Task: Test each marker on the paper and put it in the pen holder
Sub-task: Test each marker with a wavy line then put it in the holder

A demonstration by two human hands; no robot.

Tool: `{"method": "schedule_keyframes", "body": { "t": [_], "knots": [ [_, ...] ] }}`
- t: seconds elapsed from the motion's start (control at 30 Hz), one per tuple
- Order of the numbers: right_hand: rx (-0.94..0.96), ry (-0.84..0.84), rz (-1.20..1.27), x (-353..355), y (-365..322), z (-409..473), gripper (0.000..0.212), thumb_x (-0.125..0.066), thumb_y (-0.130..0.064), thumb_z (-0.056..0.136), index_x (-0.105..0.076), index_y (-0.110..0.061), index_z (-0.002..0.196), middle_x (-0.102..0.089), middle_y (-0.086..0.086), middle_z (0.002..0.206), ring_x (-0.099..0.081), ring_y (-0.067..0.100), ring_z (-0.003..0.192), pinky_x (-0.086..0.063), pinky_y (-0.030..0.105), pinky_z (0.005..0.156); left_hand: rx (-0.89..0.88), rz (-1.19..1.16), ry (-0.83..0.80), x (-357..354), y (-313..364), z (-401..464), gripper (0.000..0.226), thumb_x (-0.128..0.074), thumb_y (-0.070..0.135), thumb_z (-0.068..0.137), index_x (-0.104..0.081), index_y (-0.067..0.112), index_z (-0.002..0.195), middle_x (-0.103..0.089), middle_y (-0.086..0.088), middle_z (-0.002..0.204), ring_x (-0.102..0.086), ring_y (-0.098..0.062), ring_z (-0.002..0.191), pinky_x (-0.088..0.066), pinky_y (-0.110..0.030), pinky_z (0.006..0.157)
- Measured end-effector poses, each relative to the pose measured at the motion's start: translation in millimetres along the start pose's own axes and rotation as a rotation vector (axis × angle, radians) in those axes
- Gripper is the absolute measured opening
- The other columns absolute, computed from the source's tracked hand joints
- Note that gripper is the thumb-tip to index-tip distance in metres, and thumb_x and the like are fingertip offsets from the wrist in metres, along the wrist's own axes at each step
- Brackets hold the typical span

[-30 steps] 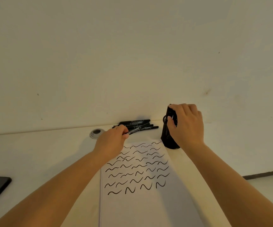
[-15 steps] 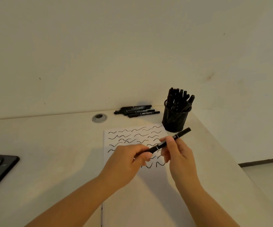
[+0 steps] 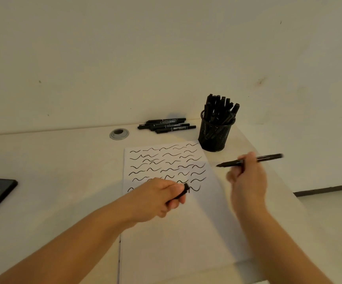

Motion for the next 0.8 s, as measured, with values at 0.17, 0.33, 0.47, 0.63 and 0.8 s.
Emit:
{"method": "schedule_keyframes", "body": {
  "t": [0.17,0.33,0.47,0.63,0.8],
  "knots": [
    [0.094,-0.177,-0.324,7,9,17,0.02,-0.059,-0.024,0.086,-0.055,-0.017,0.068,-0.05,-0.005,0.049,-0.043,0.007,0.044,-0.037,0.023,0.049,-0.141,0.297,0.185,21,-3,3,0.031,-0.041,0.023,0.096,-0.059,0.029,0.072,-0.061,0.016,0.059,-0.05,-0.001,0.054,-0.038,-0.01,0.057],
    [0.095,-0.255,-0.401,4,19,21,0.015,-0.059,-0.016,0.085,-0.057,-0.011,0.071,-0.057,-0.003,0.044,-0.051,0.007,0.04,-0.043,0.014,0.043,-0.2,0.325,0.311,27,-11,8,0.03,-0.043,0.021,0.095,-0.058,0.035,0.074,-0.064,0.017,0.067,-0.055,-0.001,0.062,-0.045,-0.018,0.067],
    [0.13,-0.324,-0.508,-7,24,17,0.016,-0.06,-0.022,0.084,-0.058,-0.017,0.069,-0.061,-0.005,0.047,-0.053,0.005,0.042,-0.043,0.013,0.046,-0.205,0.304,0.323,29,-14,5,0.03,-0.043,0.02,0.095,-0.059,0.035,0.075,-0.064,0.018,0.068,-0.053,-0.001,0.059,-0.044,-0.017,0.064],
    [0.155,-0.231,-0.559,3,20,22,0.02,-0.058,-0.022,0.085,-0.055,-0.018,0.065,-0.058,0.002,0.052,-0.047,0.002,0.038,-0.04,0.013,0.044,-0.21,0.307,0.318,28,-13,5,0.028,-0.042,0.02,0.096,-0.059,0.033,0.077,-0.062,0.021,0.065,-0.051,-0.001,0.058,-0.042,-0.015,0.062],
    [0.225,-0.18,-0.503,5,7,19,0.013,-0.06,-0.029,0.086,-0.057,-0.027,0.074,-0.065,-0.001,0.063,-0.058,0.001,0.051,-0.046,0.021,0.055,-0.232,0.241,0.352,33,-11,4,0.028,-0.044,0.021,0.095,-0.059,0.034,0.075,-0.063,0.018,0.065,-0.051,-0.001,0.055,-0.04,-0.01,0.06]
  ]
}}
Point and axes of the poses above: each hand's wrist, its own z-axis towards the middle knuckle, its own x-axis out of the back of the hand, y = z × x, the point moved 9 cm from there along z, towards the middle knuckle
